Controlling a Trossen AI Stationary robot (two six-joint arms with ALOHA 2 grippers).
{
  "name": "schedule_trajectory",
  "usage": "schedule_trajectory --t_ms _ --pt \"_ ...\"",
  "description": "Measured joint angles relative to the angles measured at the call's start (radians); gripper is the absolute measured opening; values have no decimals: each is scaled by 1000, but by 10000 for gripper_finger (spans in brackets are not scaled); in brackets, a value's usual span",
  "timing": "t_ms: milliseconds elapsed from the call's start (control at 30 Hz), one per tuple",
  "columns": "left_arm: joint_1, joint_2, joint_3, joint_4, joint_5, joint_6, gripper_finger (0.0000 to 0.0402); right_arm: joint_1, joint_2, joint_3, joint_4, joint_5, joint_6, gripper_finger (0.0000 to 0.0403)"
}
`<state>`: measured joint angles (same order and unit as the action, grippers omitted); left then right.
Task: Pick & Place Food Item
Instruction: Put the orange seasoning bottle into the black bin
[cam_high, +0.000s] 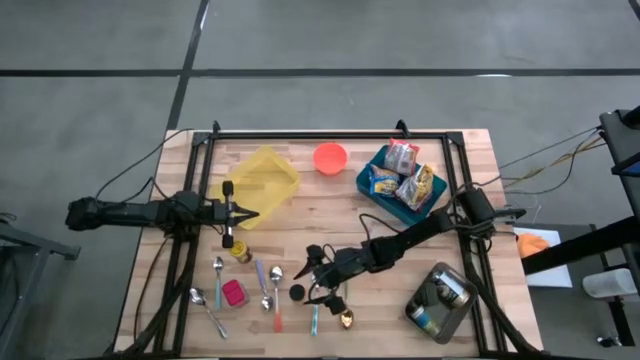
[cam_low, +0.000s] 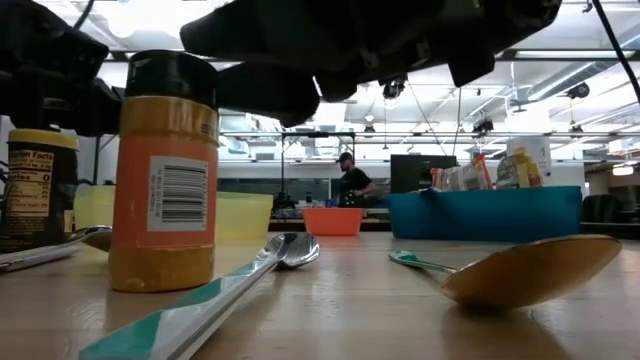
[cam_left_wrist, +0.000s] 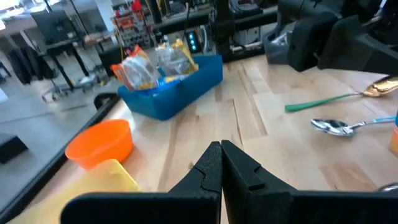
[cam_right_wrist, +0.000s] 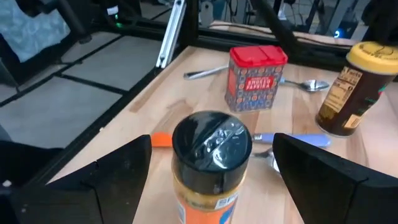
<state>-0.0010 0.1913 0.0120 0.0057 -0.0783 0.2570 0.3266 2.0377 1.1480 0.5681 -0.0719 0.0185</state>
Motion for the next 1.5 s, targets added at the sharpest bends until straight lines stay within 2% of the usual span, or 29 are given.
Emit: schedule_trajectory --t_ms 600,733,1067,1500 --pt "0 19 1 1 0 -5 0 -4 2 6 -32 1 0 334" --pt "0 21 1 -5 0 -60 0 -6 2 6 -35 3 4 334" --pt "0 23 1 -5 0 -85 0 -14 108 75 -13 -12 7 334" --pt "0 23 0 -4 1 -90 0 -13 116 107 -15 -15 -18 333"
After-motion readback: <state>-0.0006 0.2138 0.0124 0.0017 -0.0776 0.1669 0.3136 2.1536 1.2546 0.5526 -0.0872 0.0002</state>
